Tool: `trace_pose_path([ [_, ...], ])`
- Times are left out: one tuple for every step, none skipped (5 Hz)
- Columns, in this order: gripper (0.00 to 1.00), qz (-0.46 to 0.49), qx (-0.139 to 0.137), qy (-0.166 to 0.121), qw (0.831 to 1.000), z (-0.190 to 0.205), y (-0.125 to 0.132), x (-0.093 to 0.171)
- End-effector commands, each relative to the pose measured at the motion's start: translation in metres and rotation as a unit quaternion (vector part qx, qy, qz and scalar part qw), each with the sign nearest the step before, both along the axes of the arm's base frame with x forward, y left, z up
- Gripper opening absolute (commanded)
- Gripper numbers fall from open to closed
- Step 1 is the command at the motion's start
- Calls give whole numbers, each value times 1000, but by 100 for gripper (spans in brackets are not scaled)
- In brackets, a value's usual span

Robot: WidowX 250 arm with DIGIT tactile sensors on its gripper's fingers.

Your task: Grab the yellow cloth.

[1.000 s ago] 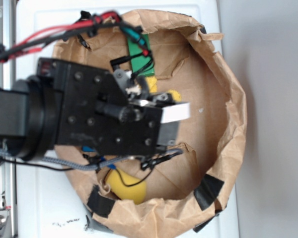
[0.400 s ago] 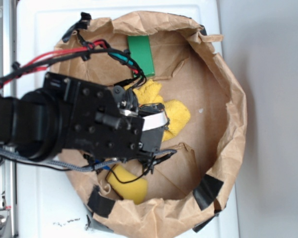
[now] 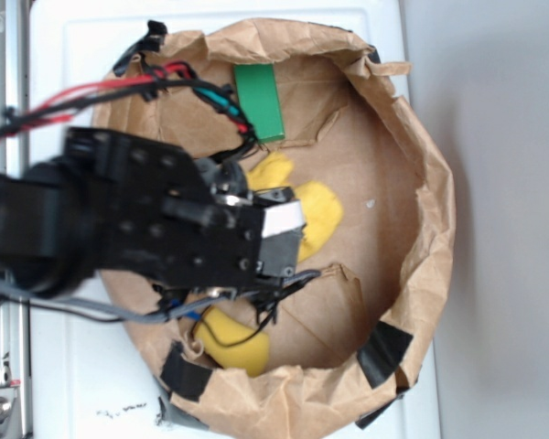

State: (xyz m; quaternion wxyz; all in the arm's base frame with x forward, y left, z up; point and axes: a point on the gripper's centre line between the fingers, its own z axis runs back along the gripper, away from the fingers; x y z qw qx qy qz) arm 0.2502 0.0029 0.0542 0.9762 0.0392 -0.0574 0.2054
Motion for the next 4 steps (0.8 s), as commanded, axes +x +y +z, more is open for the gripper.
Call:
trace_pose_path([
  [0, -2, -24, -47, 999, 65, -38, 3],
  [0, -6, -44, -34, 998, 63, -52, 12],
  [0, -14, -70, -43, 997, 65, -64, 17],
  [0, -6, -80, -39, 996, 64, -76, 31],
])
